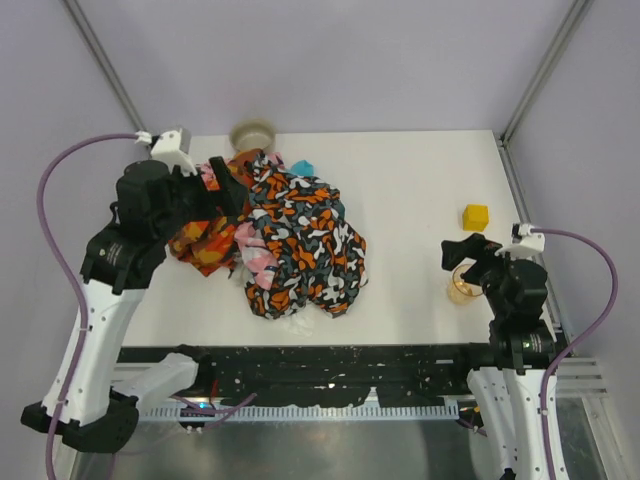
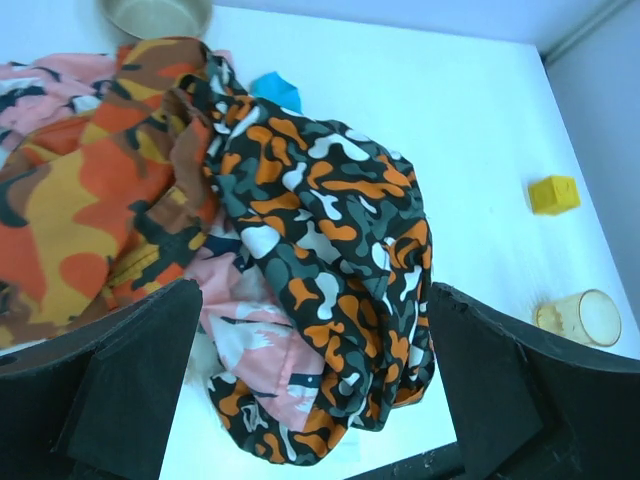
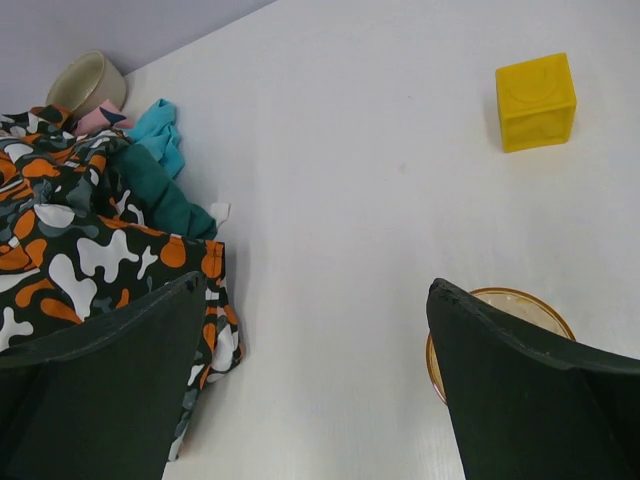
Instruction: Pick out a specific cloth from the pile
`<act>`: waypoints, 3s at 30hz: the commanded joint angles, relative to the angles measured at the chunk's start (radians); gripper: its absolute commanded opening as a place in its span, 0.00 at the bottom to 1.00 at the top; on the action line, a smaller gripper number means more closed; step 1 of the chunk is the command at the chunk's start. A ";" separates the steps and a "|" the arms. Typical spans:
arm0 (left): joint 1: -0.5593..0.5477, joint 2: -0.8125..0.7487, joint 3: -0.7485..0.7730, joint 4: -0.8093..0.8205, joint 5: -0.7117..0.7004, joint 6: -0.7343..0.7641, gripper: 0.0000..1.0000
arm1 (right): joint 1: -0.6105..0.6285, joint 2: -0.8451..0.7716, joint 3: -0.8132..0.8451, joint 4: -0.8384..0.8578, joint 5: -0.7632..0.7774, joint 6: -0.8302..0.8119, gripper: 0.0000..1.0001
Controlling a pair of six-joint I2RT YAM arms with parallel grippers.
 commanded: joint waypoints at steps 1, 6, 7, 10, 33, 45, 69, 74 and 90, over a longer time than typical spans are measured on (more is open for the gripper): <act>-0.102 0.127 -0.064 0.092 -0.008 0.077 1.00 | 0.002 -0.020 0.020 0.065 0.032 0.012 0.95; -0.222 0.336 0.027 0.026 -0.093 0.080 1.00 | 0.002 -0.031 -0.017 0.097 -0.003 -0.001 0.95; -0.245 0.392 0.045 0.015 -0.110 0.078 1.00 | 0.002 -0.031 -0.020 0.098 -0.005 -0.005 0.95; -0.297 0.579 0.094 -0.038 -0.189 0.060 1.00 | 0.002 -0.020 -0.034 0.100 0.004 -0.016 0.95; -0.115 0.559 0.070 -0.026 -0.301 -0.026 0.00 | 0.005 0.195 -0.108 0.403 -0.376 0.086 0.95; 0.235 0.326 -0.051 -0.048 -0.256 -0.003 0.00 | 0.465 0.952 0.289 0.743 0.016 0.056 0.95; -0.133 -0.349 -1.021 0.291 0.172 -0.251 0.00 | 0.697 1.988 1.384 0.763 0.060 0.119 0.95; -0.145 -0.346 -1.039 0.230 0.105 -0.273 0.00 | 0.729 2.175 1.602 0.688 0.034 0.143 0.95; -0.145 -0.403 -0.978 0.043 -0.135 -0.323 0.00 | 0.741 2.363 1.672 0.837 -0.086 0.404 0.94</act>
